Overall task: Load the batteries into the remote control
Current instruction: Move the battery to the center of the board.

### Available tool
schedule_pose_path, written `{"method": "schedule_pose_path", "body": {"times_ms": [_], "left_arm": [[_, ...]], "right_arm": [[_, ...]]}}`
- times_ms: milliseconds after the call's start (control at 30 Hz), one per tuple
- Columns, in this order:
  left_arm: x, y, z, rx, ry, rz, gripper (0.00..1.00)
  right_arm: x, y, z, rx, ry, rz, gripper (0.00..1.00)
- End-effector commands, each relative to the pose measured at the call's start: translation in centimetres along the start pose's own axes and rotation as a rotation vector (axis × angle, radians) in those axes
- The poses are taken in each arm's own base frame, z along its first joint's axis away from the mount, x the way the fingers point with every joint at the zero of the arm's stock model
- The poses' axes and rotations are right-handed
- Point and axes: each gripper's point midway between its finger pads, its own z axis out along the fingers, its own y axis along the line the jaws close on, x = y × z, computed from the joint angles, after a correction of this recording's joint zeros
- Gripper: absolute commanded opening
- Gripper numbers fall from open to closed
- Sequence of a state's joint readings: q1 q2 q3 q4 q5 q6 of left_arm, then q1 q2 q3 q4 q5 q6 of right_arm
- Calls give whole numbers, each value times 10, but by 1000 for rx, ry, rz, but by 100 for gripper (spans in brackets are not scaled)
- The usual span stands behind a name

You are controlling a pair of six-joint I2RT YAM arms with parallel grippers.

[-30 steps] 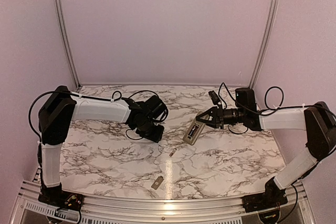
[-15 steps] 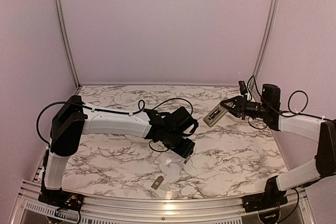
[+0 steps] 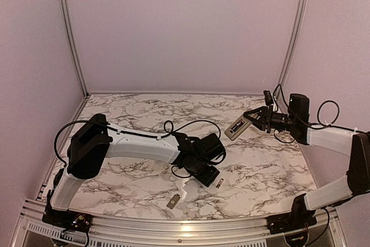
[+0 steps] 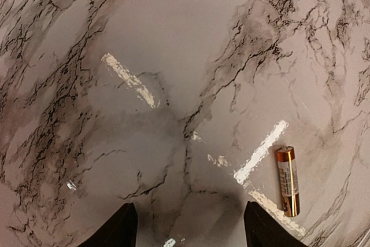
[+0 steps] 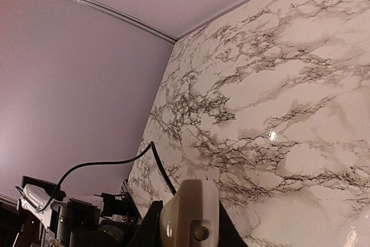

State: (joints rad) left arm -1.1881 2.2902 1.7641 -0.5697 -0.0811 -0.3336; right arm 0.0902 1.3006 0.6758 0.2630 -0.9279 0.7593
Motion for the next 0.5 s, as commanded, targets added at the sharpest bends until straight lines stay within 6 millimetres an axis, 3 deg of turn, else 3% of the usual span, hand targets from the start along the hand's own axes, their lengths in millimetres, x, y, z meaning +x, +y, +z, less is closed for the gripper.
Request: {"method": "schedule_pose_path", "body": {"times_ms": [0,67,133,300,400,467], "left_arm": [[-1,8,-2,-56,-22,-31,66],[-22,-6,-21,6,-110,-42,66],[-32,-25,-33,54,-159,-16,67],[-33,-49,-30,47,-140,46,72],[-33,-71,-28,70,-143,95,93],[-30,-85,-22,65,-132,129,98]], "right_arm": [[-6,3,-3,-9,-19,-17,0],[-6,1,-4,11,-24,-23,0],[-8,3,-6,19,-36,-36,0],[-15,6,-12,23,-56,-44,0],[-20,8,-17,32,-77,-54,0],[-22,9,-19,38,-87,-59,0]]}}
